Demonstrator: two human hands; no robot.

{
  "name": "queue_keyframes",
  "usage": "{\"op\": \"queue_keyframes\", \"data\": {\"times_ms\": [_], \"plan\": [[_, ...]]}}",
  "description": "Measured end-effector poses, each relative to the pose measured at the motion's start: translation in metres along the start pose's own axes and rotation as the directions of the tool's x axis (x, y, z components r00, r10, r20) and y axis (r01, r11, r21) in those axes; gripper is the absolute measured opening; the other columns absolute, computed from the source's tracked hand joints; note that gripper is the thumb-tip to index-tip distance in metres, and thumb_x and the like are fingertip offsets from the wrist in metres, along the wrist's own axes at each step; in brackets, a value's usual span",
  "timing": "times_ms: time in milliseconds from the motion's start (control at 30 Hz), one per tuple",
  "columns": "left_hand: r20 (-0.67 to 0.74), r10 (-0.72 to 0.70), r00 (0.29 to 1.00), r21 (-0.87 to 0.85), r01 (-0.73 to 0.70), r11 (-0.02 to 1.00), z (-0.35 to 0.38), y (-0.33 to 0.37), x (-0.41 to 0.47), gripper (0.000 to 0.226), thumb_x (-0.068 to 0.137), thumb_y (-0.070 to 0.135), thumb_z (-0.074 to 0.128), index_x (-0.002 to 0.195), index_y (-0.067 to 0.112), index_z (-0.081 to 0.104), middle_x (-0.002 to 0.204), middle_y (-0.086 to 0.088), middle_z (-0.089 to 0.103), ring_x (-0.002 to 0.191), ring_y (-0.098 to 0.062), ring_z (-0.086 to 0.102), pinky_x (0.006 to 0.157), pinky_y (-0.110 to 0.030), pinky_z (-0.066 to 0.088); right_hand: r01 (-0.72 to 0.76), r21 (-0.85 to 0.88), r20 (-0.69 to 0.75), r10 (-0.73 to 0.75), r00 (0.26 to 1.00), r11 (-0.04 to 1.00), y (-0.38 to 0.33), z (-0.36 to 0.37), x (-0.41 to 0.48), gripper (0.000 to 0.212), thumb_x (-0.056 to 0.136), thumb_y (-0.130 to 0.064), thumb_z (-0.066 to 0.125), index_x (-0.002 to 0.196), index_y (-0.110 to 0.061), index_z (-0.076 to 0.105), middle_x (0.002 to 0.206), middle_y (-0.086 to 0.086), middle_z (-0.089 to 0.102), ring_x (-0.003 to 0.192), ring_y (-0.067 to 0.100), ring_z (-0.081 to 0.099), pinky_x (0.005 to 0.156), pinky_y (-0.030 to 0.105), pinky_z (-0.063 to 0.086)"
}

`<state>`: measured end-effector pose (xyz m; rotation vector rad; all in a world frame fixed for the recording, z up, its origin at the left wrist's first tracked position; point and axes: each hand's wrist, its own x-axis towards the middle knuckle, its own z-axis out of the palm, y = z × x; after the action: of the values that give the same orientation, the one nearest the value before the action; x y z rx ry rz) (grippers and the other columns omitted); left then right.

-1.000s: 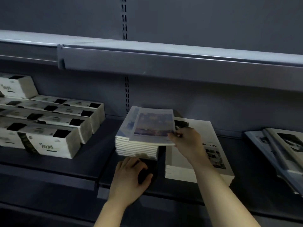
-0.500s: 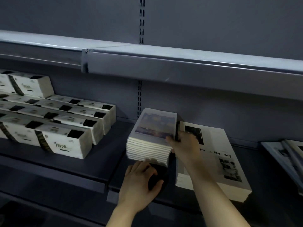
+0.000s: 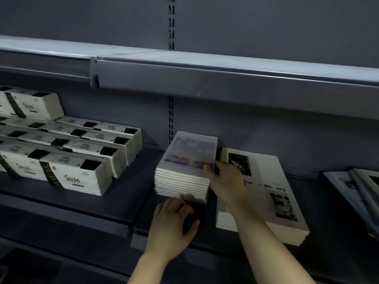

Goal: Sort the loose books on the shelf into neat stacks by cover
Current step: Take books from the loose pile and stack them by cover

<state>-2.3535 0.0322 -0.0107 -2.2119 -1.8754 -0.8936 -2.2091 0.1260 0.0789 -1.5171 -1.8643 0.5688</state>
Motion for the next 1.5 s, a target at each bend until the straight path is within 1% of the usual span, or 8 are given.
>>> {"op": "queue_keyframes", "data": {"times_ms": [167,300,467,700,967,1233,1367,1500], "plan": [[-0.040,-0.029,0.999,0.000,0.029,1.000,-0.006,0.007,-0.005,0.020,0.082,0.041,0.049,0.082,0.030,0.065,0.087,0.014,0.058,0.080,-0.011,0.055,0.068,-0.026,0.037,0.002,0.049,-0.024,0.000,1.000,0.999,0.005,-0.017,-0.017,0.030,0.098,-0.032,0.049,0.072,-0.021,0.060,0.064,-0.006,0.062,0.055,0.000,0.057,0.048,0.007,0.037],[-0.076,-0.106,0.991,-0.057,0.102,0.993,-0.018,0.026,-0.009,0.023,0.083,0.034,0.043,0.090,0.028,0.064,0.088,0.012,0.057,0.078,-0.012,0.055,0.067,-0.027,0.038,0.013,0.063,-0.030,-0.011,0.999,0.998,0.017,-0.042,-0.030,0.019,0.096,-0.027,0.051,0.097,-0.022,0.069,0.074,-0.013,0.062,0.065,-0.004,0.056,0.054,0.008,0.034],[-0.089,-0.076,0.993,-0.084,0.069,0.994,-0.023,0.070,-0.003,0.025,0.084,0.034,0.044,0.097,0.024,0.062,0.100,0.006,0.054,0.084,-0.018,0.053,0.071,-0.034,0.044,0.012,0.008,-0.081,-0.011,0.997,1.000,0.046,-0.076,-0.047,0.017,0.094,-0.026,0.053,0.103,-0.024,0.067,0.093,-0.010,0.068,0.071,-0.005,0.057,0.060,0.007,0.037],[-0.086,-0.018,0.996,-0.008,0.018,1.000,-0.004,0.152,0.003,0.029,0.083,0.039,0.045,0.098,0.025,0.066,0.110,0.004,0.058,0.098,-0.019,0.052,0.076,-0.036,0.042,-0.131,-0.124,-0.080,0.122,0.989,0.984,0.101,-0.150,-0.074,0.019,0.095,-0.029,0.052,0.109,-0.025,0.065,0.102,-0.007,0.066,0.074,0.004,0.054,0.054,0.013,0.037],[-0.059,0.060,0.996,-0.064,-0.064,0.996,0.027,0.235,0.003,0.028,0.082,0.038,0.046,0.096,0.026,0.067,0.109,0.009,0.058,0.101,-0.014,0.049,0.079,-0.031,0.038,-0.256,-0.136,-0.185,0.230,0.956,0.957,0.172,-0.228,-0.103,0.021,0.092,-0.030,0.057,0.110,-0.027,0.067,0.107,-0.001,0.070,0.100,0.021,0.064,0.080,0.028,0.049],[-0.033,0.138,0.990,-0.063,-0.140,0.988,0.066,0.297,0.005,0.030,0.085,0.039,0.045,0.096,0.025,0.068,0.103,0.008,0.060,0.096,-0.015,0.055,0.076,-0.033,0.043,-0.344,-0.186,-0.309,0.277,0.910,0.921,0.240,-0.297,-0.117,0.021,0.091,-0.027,0.053,0.103,-0.022,0.069,0.094,0.003,0.070,0.087,0.024,0.063,0.065,0.027,0.040],[0.019,0.137,0.990,-0.060,-0.136,0.989,0.089,0.320,0.005,0.031,0.085,0.042,0.043,0.096,0.027,0.068,0.101,0.010,0.060,0.093,-0.017,0.057,0.078,-0.034,0.046,-0.367,-0.220,-0.346,0.279,0.896,0.904,0.272,-0.322,-0.126,0.021,0.087,-0.023,0.055,0.100,-0.020,0.071,0.098,0.004,0.071,0.091,0.026,0.063,0.065,0.025,0.037],[0.035,0.142,0.989,-0.040,-0.141,0.989,0.106,0.341,0.005,0.029,0.084,0.043,0.043,0.095,0.029,0.067,0.099,0.011,0.060,0.091,-0.015,0.058,0.077,-0.035,0.046,-0.420,-0.238,-0.381,0.314,0.870,0.876,0.299,-0.345,-0.134,0.017,0.085,-0.027,0.056,0.090,-0.021,0.071,0.089,0.004,0.068,0.087,0.027,0.062,0.059,0.026,0.037]]}}
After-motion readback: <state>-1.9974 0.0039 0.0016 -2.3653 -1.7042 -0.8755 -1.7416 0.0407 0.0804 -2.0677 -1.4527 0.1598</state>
